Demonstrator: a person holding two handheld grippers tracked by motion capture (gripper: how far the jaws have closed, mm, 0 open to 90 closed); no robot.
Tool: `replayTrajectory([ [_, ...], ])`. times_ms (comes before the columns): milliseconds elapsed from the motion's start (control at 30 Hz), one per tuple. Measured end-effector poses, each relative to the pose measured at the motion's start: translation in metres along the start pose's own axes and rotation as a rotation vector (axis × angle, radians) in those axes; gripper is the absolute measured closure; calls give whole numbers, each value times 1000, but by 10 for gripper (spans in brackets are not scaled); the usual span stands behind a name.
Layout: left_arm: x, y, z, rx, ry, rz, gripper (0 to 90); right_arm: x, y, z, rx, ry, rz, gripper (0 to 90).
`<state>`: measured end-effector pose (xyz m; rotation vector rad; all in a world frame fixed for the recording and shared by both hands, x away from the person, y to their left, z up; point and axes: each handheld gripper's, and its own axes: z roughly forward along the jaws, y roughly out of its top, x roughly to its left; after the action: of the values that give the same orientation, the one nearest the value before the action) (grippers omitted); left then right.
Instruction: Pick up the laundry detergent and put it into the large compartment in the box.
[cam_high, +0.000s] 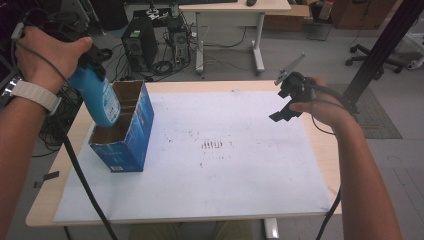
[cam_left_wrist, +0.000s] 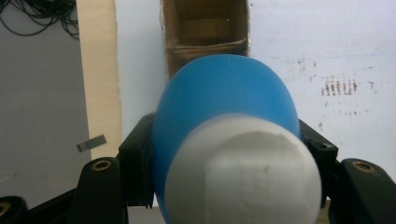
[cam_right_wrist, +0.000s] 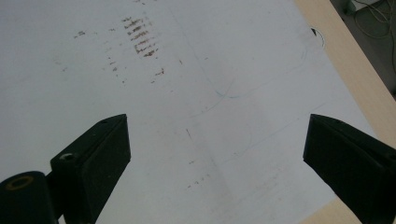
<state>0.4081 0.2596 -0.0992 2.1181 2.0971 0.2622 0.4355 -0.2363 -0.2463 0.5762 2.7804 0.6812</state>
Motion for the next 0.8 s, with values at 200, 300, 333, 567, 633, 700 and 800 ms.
replayTrajectory([
  [200, 0, 0, 12, 6, 7, 1, 376, 0, -1, 1, 2, 1, 2, 75],
  [300, 0, 0, 19, 8, 8, -4, 376, -1, -2, 1, 2, 1, 6, 75],
  [333, 0, 0, 21, 12, 7, -2, 376, -1, -2, 1, 2, 1, 7, 76],
  [567, 0, -1, 39, 13, -9, -6, 376, 0, -2, 4, 3, 5, 7, 76],
  [633, -1, -1, 44, 17, -9, -1, 376, 0, -2, 4, 5, 5, 6, 75],
  [700, -2, -1, 48, 14, -7, -1, 376, 0, -2, 4, 5, 5, 6, 75],
  [800, -3, -1, 56, 21, -2, 4, 376, -1, -4, 4, 3, 6, 10, 75],
])
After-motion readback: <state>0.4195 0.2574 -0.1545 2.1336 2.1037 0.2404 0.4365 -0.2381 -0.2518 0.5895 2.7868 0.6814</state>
